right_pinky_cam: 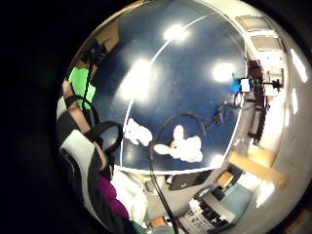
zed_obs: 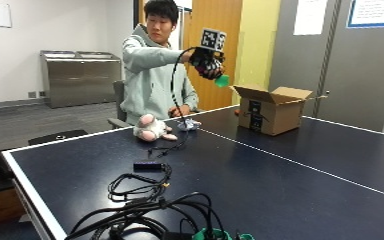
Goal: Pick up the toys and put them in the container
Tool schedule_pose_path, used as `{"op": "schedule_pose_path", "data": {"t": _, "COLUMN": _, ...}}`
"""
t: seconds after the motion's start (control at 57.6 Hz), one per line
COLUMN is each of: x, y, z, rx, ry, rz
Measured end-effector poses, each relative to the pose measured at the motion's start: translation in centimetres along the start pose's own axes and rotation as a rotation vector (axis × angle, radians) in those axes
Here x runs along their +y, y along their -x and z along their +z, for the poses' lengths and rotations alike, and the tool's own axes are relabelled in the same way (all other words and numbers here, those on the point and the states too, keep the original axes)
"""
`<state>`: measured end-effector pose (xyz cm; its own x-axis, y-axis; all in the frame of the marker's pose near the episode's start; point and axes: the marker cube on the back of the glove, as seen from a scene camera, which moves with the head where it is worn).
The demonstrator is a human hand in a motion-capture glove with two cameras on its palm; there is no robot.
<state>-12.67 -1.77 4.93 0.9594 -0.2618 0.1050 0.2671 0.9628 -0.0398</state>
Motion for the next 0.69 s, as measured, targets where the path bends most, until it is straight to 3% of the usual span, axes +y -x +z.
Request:
{"op": "schedule_pose_path", "data": {"t": 0.035, "x": 0.1, "y": 1.0, "z": -2.0, "rx": -0.012, "ry": -0.037, "rz": 0.107}}
{"op": "schedule_pose_path", "data": {"t": 0.087, "x": 0.7, "y": 1.9, "z": -4.7, "rx": -0.019, "ry": -0.083, "rz": 0.019}}
{"op": "schedule_pose_path", "data": {"t": 0.156, "x": 0.2, "y": 3.6, "z": -7.9, "rx": 0.006, "ry": -0.125, "rz": 0.088}}
{"op": "schedule_pose_path", "data": {"t": 0.243, "x": 1.0, "y": 9.4, "z": -12.5, "rx": -0.241, "ry": -0.181, "rz": -0.308}}
{"op": "schedule_pose_path", "data": {"t": 0.278, "x": 0.3, "y": 11.3, "z": -13.7, "rx": -0.281, "ry": -0.201, "rz": -0.367}}
{"op": "schedule_pose_path", "data": {"t": 0.347, "x": -3.0, "y": 12.7, "z": -14.2, "rx": -0.142, "ry": -0.242, "rz": -0.200}}
{"op": "schedule_pose_path", "data": {"t": 0.452, "x": -7.6, "y": 17.7, "z": -14.5, "rx": -0.261, "ry": -0.309, "rz": -0.192}}
{"op": "schedule_pose_path", "data": {"t": 0.573, "x": -13.5, "y": 18.7, "z": -11.9, "rx": -0.178, "ry": -0.392, "rz": -0.038}}
{"op": "schedule_pose_path", "data": {"t": 0.695, "x": -16.5, "y": 14.2, "z": -8.5, "rx": -0.102, "ry": -0.240, "rz": -0.133}}
